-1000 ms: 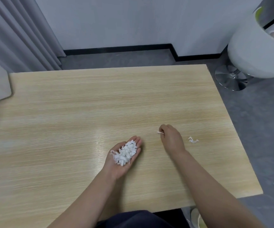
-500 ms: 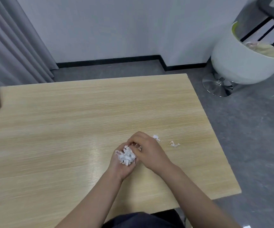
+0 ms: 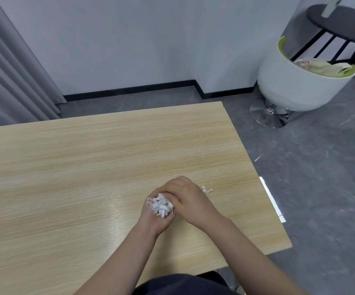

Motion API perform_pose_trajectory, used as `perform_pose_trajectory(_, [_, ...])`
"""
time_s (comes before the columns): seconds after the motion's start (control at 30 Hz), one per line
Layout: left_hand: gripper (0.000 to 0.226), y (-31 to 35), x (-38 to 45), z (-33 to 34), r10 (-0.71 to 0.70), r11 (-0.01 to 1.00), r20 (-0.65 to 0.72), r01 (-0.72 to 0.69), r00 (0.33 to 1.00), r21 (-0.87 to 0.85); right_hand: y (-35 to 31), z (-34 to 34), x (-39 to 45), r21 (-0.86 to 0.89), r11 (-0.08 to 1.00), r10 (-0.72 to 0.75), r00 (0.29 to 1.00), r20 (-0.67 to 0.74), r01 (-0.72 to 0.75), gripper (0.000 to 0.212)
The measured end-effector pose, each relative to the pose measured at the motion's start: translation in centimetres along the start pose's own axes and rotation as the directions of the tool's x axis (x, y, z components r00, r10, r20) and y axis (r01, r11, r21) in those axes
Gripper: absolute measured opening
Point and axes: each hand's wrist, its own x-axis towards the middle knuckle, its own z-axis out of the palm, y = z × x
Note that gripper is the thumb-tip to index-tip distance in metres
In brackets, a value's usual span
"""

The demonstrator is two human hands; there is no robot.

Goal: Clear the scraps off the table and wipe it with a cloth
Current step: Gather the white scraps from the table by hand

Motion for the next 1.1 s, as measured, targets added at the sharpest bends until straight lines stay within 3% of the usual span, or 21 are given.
perform_pose_trajectory(0.07, [0.019, -0.1, 0.8, -0.6, -0.06, 0.996, 0.03, 0.062, 0.998, -0.068, 0.2, -0.6, -0.2, 0.078, 0.996, 0.049, 0.997, -0.055, -0.045, 0.021])
perform_pose_trajectory(0.17, [0.007, 0.3, 0.6, -0.3, -0.138, 0.98, 0.371, 0.181, 0.918, -0.084, 0.3, -1.4, -0.3, 0.255, 0.963, 0.121, 0.986, -0.116, -0.088, 0.018])
perform_pose_trajectory(0.23, [0.007, 0.3, 1.2, -0.3, -0.1, 0.994, 0.322, 0.112, 0.942, -0.019, 0.7, -1.9, -0.3, 0.368, 0.923, 0.182, 0.97, -0.163, -0.111, 0.017])
perform_pose_trajectory(0.3, [0.021, 0.2, 1.5, -0.6, -0.162, 0.985, 0.308, 0.175, 0.938, -0.014, 2.2, -2.6, -0.3, 0.432, 0.888, 0.287, 0.924, -0.252, -0.158, 0.017])
perform_pose_trajectory(0.4, [0.07, 0.6, 1.8, -1.1, -0.206, 0.971, 0.32, 0.233, 0.925, -0.05, 6.6, -3.2, -0.6, 0.362, 0.863, 0.478, 0.802, -0.359, -0.353, 0.015])
perform_pose_trajectory(0.53, [0.076, 0.9, 1.6, -1.7, -0.187, 0.958, 0.367, 0.252, 0.911, -0.136, 12.5, -2.1, -1.8, 0.137, 0.696, 0.717, 0.671, -0.191, -0.705, 0.023])
perform_pose_trajectory(0.63, [0.074, 1.1, 1.6, -2.3, -0.178, 0.959, 0.359, 0.243, 0.916, -0.144, 14.3, -0.4, -2.4, -0.024, 0.625, 0.773, 0.624, -0.116, -0.78, 0.039])
perform_pose_trajectory(0.83, [0.077, 1.7, 1.5, -2.9, -0.152, 0.963, 0.33, 0.215, 0.932, -0.164, 14.3, 1.9, -0.8, -0.112, 0.673, 0.706, 0.68, -0.198, -0.731, 0.048])
perform_pose_trajectory(1.0, [0.075, 2.1, 1.6, -3.5, -0.146, 0.963, 0.313, 0.208, 0.938, -0.174, 14.2, 2.8, 0.0, -0.225, 0.75, 0.605, 0.783, -0.145, -0.621, 0.017])
perform_pose_trajectory(1.1, [0.075, 2.4, 1.6, -4.0, -0.137, 0.962, 0.316, 0.202, 0.939, -0.183, 14.6, 2.9, -0.2, -0.22, 0.781, 0.573, 0.811, -0.12, -0.585, 0.014])
